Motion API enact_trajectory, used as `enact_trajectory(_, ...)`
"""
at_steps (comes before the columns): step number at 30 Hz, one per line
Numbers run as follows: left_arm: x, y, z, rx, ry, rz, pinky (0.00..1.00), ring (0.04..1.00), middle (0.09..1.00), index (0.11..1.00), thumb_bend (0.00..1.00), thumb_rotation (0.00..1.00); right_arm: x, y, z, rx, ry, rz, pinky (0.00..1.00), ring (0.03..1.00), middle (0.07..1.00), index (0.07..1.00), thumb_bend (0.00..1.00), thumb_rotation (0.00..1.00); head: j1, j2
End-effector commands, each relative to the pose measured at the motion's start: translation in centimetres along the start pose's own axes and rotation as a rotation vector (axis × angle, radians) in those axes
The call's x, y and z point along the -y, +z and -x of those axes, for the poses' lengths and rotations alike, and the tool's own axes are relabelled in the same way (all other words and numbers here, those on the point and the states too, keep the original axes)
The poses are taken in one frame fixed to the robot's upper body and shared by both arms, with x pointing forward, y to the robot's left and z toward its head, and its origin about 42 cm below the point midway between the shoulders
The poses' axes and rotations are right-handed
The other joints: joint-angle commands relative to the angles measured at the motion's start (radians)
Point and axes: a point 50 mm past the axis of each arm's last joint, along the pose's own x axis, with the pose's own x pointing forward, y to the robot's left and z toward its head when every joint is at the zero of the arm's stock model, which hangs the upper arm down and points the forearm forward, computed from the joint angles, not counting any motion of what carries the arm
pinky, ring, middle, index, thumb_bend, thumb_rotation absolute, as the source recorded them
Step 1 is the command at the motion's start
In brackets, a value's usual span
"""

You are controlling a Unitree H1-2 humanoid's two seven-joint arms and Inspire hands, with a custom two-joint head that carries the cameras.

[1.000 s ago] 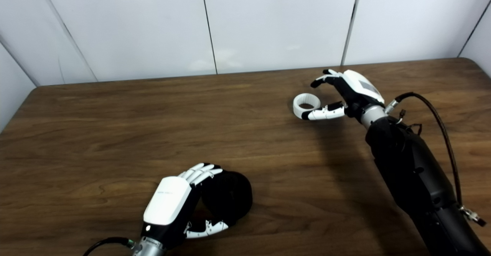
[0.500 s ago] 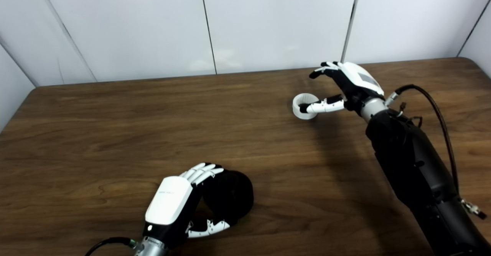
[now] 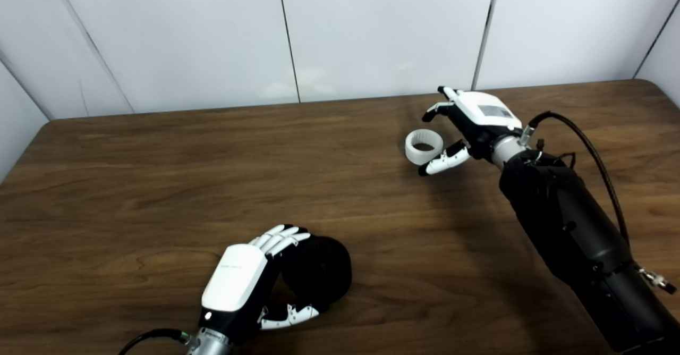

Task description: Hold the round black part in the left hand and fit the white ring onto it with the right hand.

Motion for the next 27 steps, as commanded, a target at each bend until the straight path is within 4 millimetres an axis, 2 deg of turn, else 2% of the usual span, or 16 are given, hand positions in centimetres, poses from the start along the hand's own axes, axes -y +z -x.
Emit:
enact_trajectory(1,0.6,0.3,-0.1,-0.017,-0.014,0.021,0.78,0.886,0.858,0.753,0.71,0.38,2.9,0.3,-0.7,0.032,-0.072,0.062,1.00,1.000,1.000,0.775,0.90,0.36,0.002,0.000)
enact_trajectory(18,0.8,0.4,0.2,-0.010,-0.012,0.014,0.77,0.881,0.854,0.747,0.71,0.40,1.1,-0.6,-1.6,0.021,-0.069,0.016,1.00,1.000,1.000,0.780,0.88,0.38,0.001,-0.002)
enact_trajectory(27,1.0,0.4,0.1,-0.010,-0.015,0.012,0.77,0.880,0.853,0.751,0.72,0.40,1.4,-0.8,-1.9,0.021,-0.107,-0.040,1.00,1.000,1.000,0.784,0.86,0.37,0.001,-0.002)
